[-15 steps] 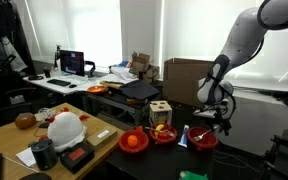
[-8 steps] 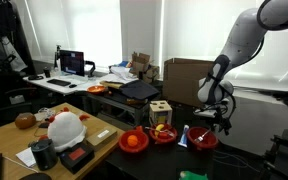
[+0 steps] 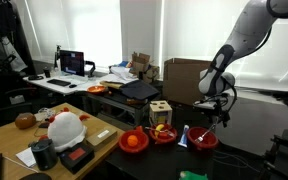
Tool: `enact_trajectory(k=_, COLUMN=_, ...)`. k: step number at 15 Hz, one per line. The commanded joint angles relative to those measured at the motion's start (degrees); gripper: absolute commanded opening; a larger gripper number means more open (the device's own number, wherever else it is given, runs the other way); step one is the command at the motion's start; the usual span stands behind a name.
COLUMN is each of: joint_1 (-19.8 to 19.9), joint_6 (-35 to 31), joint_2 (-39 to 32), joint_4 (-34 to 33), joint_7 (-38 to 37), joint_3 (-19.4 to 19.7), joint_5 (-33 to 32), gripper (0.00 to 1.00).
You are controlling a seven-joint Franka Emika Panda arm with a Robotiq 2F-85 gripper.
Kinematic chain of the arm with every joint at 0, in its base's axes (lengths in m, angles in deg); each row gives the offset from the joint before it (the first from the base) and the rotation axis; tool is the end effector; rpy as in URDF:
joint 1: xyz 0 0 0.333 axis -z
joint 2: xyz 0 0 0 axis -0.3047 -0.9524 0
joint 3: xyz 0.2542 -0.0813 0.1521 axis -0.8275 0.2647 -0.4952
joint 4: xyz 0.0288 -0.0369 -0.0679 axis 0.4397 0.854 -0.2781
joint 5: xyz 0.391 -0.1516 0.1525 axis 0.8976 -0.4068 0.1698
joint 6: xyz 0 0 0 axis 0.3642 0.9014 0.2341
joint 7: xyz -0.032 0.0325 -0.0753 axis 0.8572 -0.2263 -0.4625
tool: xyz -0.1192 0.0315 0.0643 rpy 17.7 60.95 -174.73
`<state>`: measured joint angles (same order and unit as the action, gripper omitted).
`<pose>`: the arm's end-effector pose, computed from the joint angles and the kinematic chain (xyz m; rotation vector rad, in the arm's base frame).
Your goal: Remove the spoon from the bowl
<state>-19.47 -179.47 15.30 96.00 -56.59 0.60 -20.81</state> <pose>0.5047 -0.1958 -0.0355 1.7380 -2.2291 -0.2467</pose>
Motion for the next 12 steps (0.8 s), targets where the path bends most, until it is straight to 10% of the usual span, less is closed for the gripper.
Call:
enact_trajectory(k=1, joint_1=0.20, joint_6=-0.49, joint_2=2.50, joint_4=1.30, joint_7=-0.38, joint_3=0.02, joint_5=-2.20, gripper=1.00)
enact_trajectory(k=12, joint_1=5.85, joint_6=-8.91, joint_2=-8.13, joint_4=-7.59, joint_7=1.16, joint_3=-2.91, joint_5=-0.13, gripper=1.00)
